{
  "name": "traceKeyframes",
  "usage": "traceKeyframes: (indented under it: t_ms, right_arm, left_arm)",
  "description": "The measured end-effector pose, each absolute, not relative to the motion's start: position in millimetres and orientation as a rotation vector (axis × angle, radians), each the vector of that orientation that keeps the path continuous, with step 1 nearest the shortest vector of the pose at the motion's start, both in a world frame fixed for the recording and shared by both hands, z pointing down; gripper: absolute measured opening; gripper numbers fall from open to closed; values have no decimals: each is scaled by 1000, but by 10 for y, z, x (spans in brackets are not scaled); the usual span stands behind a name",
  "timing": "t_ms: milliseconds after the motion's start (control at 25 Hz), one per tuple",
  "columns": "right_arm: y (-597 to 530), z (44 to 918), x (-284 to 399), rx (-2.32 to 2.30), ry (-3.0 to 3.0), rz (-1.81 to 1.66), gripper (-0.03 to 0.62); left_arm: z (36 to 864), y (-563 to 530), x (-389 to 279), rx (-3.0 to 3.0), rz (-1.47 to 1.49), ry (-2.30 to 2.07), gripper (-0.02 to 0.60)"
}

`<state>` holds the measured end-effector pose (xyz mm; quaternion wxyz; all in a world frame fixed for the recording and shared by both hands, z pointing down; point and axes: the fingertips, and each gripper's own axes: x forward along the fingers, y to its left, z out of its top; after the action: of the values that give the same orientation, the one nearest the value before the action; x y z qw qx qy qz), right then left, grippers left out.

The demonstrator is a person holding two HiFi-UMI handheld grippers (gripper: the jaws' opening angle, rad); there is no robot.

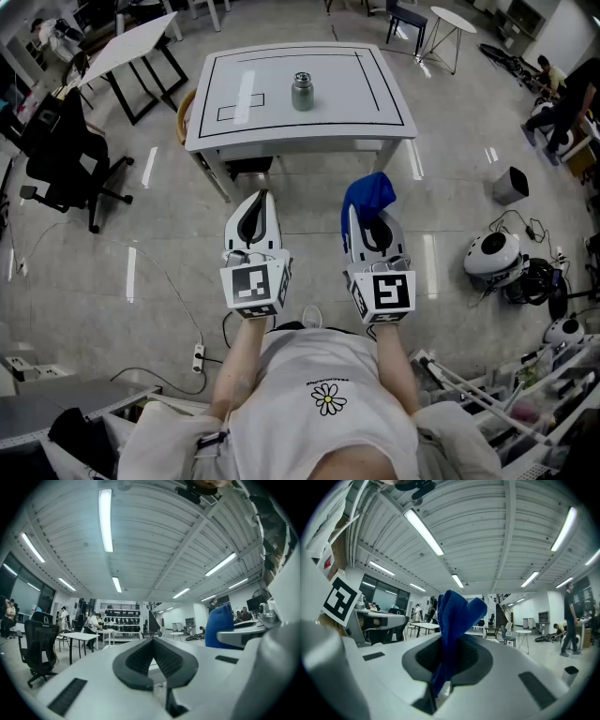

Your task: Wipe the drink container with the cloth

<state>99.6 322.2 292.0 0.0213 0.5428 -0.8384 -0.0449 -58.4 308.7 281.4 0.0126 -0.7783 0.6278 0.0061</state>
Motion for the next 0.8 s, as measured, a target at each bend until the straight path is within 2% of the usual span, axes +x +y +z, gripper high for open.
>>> traceKeyframes:
  t_ms: [560,800]
  right_arm:
    - [2976,3022,1014,1678,-2630,-84,43]
    - [2617,3100,1025,1696,-2611,-42,43]
  left_arm:
    - [2952,2890,-694,-2447,22,2004,-2]
    - [3036,2485,-739,-2460,24,2015,-2]
